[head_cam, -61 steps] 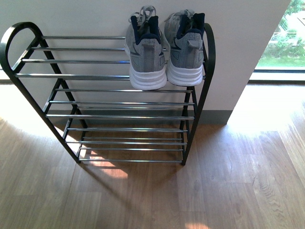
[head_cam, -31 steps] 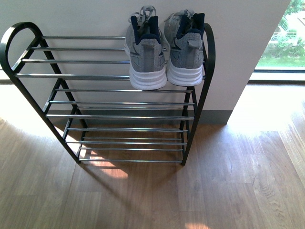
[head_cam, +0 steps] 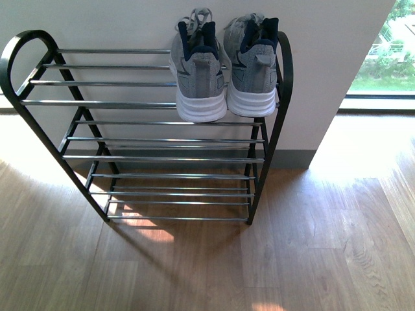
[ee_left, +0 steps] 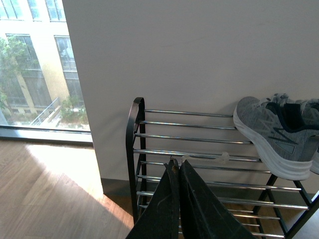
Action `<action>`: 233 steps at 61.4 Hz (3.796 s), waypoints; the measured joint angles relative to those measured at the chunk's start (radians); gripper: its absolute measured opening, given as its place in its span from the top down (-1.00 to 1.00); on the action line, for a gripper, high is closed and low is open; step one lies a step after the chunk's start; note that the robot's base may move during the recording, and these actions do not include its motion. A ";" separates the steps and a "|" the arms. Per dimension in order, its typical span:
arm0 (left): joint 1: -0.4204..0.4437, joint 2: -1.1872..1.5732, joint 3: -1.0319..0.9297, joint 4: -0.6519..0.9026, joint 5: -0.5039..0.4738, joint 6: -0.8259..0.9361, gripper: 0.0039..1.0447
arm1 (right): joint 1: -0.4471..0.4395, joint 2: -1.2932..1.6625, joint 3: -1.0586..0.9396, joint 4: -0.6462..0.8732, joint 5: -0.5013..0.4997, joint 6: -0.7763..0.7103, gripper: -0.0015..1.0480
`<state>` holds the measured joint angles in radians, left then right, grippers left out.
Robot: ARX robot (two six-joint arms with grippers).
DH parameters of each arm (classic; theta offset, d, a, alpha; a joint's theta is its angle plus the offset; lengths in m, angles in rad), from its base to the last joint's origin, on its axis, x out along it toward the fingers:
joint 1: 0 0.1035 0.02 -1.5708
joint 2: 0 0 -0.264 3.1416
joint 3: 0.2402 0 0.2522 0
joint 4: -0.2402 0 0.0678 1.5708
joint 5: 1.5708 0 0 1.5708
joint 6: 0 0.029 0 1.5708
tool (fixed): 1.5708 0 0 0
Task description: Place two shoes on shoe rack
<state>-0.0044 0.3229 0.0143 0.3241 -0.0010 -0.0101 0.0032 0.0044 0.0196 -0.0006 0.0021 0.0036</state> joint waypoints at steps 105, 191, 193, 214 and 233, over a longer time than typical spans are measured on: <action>0.002 -0.307 0.000 -0.324 0.001 0.003 -0.83 | -0.002 0.000 0.000 0.000 -0.001 0.000 -0.82; 0.002 -0.307 0.000 -0.324 -0.002 0.003 -0.83 | -0.002 0.000 0.000 0.000 -0.003 -0.001 -0.82; 0.002 -0.307 0.000 -0.324 -0.002 0.003 -0.83 | -0.002 0.000 0.000 0.000 -0.003 -0.001 -0.82; 0.002 -0.307 0.000 -0.325 0.002 0.003 -0.83 | -0.002 0.000 0.000 0.000 0.000 -0.001 -0.82; 0.002 -0.307 0.000 -0.324 0.002 0.003 -0.83 | -0.002 0.000 0.000 0.000 0.000 -0.001 -0.82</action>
<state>-0.0025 0.0154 0.0143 -0.0002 0.0006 -0.0071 0.0013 0.0044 0.0196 -0.0006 0.0025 0.0029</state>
